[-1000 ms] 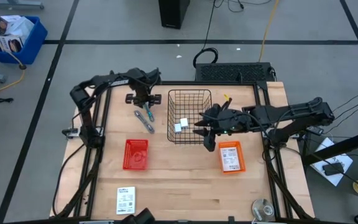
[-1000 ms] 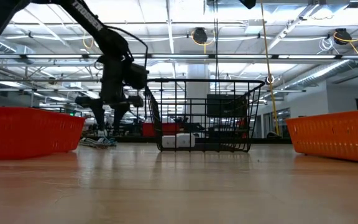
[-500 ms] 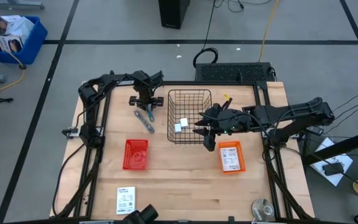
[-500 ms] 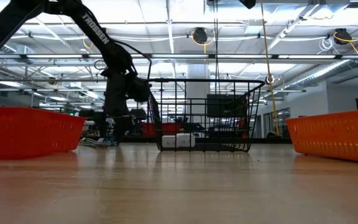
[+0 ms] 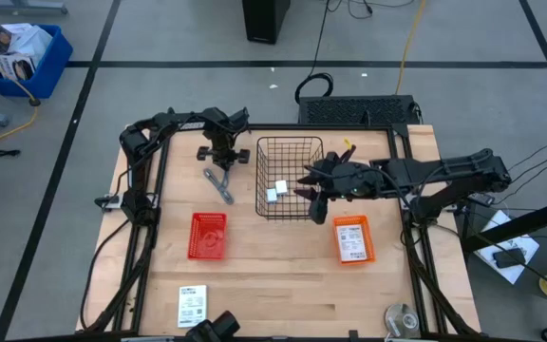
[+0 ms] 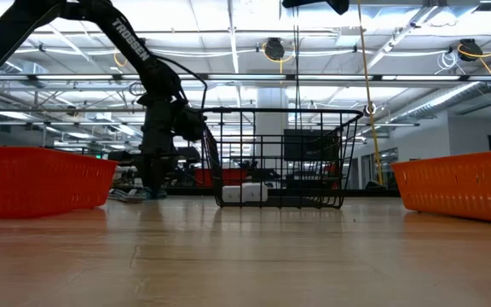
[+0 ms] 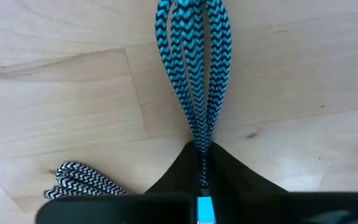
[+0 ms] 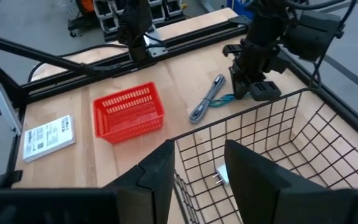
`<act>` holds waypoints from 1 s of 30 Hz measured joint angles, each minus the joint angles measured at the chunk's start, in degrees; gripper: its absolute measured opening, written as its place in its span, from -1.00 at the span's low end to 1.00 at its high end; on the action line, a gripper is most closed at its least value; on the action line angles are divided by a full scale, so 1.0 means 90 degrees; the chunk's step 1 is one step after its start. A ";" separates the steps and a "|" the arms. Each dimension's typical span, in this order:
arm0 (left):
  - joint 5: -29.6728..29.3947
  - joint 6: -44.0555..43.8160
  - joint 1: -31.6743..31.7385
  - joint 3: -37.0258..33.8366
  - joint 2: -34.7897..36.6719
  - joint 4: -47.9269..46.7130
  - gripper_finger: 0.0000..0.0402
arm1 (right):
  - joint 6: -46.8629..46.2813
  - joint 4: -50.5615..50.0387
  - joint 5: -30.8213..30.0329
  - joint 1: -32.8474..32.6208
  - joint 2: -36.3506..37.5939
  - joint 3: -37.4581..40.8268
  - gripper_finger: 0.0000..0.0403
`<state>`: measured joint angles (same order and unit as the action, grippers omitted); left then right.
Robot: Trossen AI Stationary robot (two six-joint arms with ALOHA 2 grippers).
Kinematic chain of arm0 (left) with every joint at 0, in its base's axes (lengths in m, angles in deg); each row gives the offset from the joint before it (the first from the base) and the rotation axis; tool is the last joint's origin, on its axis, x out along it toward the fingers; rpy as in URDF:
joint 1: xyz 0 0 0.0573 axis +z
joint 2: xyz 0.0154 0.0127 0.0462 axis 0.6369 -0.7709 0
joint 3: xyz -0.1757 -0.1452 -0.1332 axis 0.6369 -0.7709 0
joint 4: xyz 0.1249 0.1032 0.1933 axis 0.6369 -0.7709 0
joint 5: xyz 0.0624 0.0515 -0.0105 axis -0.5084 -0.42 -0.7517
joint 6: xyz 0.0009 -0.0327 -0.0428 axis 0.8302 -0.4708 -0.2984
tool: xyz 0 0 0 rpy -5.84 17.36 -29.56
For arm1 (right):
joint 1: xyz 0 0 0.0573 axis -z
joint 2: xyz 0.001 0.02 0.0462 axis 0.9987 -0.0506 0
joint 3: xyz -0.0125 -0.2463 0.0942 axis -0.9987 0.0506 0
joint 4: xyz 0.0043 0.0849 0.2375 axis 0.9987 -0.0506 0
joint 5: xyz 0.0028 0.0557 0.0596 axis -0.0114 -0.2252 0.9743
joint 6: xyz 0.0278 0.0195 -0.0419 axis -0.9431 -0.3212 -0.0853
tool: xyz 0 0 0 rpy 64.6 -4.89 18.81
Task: Pick and place items into bin
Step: Put the blue charger cable into the red bin
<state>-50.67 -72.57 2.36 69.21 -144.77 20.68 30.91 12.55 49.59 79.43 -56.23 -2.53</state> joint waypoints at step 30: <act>-0.0205 -0.3652 -0.2825 -0.0002 0.5117 -0.1744 -0.88 | 0.0499 0.1097 0.0202 0.0065 -0.0010 0.0636 -0.34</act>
<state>-52.51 -105.43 -23.07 69.18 -98.72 4.98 35.40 22.42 51.41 80.02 -56.32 3.20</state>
